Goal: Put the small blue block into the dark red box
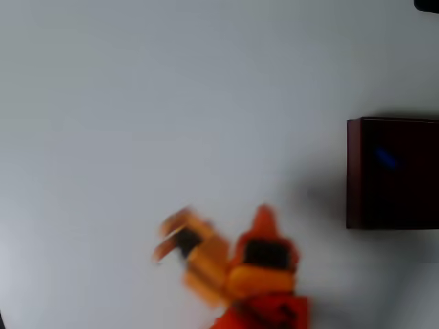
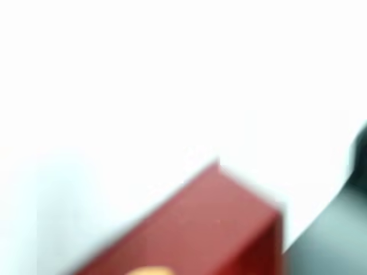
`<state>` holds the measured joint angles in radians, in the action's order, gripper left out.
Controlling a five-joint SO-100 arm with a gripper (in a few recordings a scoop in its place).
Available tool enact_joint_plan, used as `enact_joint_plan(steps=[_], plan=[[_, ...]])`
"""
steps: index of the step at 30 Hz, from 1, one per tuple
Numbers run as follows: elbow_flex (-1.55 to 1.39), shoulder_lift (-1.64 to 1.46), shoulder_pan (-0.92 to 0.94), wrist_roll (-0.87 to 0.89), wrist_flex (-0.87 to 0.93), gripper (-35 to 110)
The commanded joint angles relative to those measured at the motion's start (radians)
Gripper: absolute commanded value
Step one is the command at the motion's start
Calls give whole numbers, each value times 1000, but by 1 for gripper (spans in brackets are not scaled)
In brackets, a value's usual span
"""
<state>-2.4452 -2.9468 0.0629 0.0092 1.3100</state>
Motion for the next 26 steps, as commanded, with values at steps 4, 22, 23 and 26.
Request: enact_joint_plan(steps=[4, 22, 23, 26], plan=[[-265, -410, -354, 15, 87, 0], [-568, -419, -650, 3, 8, 0], [-568, -419, -650, 6, 9, 0], [-566, -419, -649, 11, 9, 0]])
